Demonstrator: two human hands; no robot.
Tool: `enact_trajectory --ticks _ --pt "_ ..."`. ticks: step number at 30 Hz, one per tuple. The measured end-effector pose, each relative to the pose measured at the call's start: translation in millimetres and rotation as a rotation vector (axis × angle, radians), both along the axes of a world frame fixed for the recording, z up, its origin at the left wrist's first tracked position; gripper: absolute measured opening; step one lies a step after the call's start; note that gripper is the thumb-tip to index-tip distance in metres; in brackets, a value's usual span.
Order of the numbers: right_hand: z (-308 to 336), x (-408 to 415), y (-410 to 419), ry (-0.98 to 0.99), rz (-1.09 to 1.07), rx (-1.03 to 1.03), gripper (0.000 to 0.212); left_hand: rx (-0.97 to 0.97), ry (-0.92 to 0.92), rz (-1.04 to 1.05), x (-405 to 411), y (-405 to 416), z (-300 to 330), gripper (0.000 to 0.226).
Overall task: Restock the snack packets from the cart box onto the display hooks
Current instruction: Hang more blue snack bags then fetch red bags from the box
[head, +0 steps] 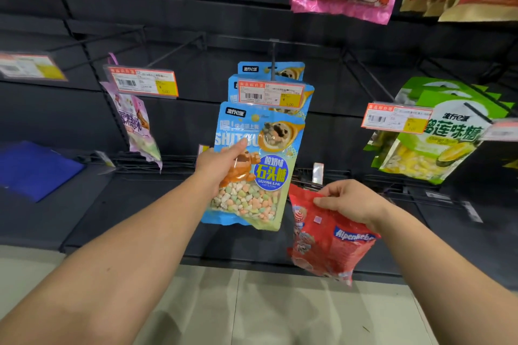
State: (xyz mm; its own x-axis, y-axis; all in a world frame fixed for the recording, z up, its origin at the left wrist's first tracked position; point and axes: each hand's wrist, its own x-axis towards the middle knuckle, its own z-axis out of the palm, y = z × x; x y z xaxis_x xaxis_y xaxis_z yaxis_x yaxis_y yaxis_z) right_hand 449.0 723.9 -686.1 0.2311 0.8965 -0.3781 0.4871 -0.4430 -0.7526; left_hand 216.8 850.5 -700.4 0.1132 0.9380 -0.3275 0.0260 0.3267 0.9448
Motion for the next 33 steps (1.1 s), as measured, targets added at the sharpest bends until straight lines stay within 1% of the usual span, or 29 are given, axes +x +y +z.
enact_trajectory --ticks 3,6,9,11,14,17,20,23,26,29,33 --pt "-4 1 -1 0.010 -0.018 -0.025 0.017 0.067 -0.064 -0.024 -3 -5 -2 0.028" --pt "-5 -1 -2 0.024 -0.022 -0.036 0.015 0.125 -0.113 -0.013 -2 -9 5 0.023" --pt "-8 -4 -2 0.031 -0.001 -0.034 0.013 0.152 -0.142 -0.003 2 -8 17 0.032" --pt "-9 -5 -3 0.035 0.004 -0.037 0.013 0.124 -0.123 0.016 6 -5 25 0.035" --pt "-7 -4 -6 0.044 0.002 -0.039 0.014 0.061 -0.081 -0.011 13 -1 30 0.044" --pt "-8 -2 -8 -0.003 0.020 -0.054 0.014 0.003 -0.063 -0.020 14 -2 24 0.053" --pt "-11 0 -10 -0.018 0.031 -0.082 0.017 0.008 -0.065 -0.026 11 -4 12 0.046" --pt "-16 0 -11 0.002 0.024 -0.091 0.014 0.065 -0.108 -0.044 7 -5 8 0.037" --pt "-19 -1 -11 0.038 0.039 -0.100 0.012 0.095 -0.116 -0.027 3 -4 10 0.038" --pt "-20 -2 -9 0.051 0.059 -0.124 0.012 0.118 -0.126 0.002 -1 -5 9 0.033" --pt "-23 -6 -8 0.041 0.066 -0.122 0.011 0.127 -0.112 0.084 3 -7 18 0.039"
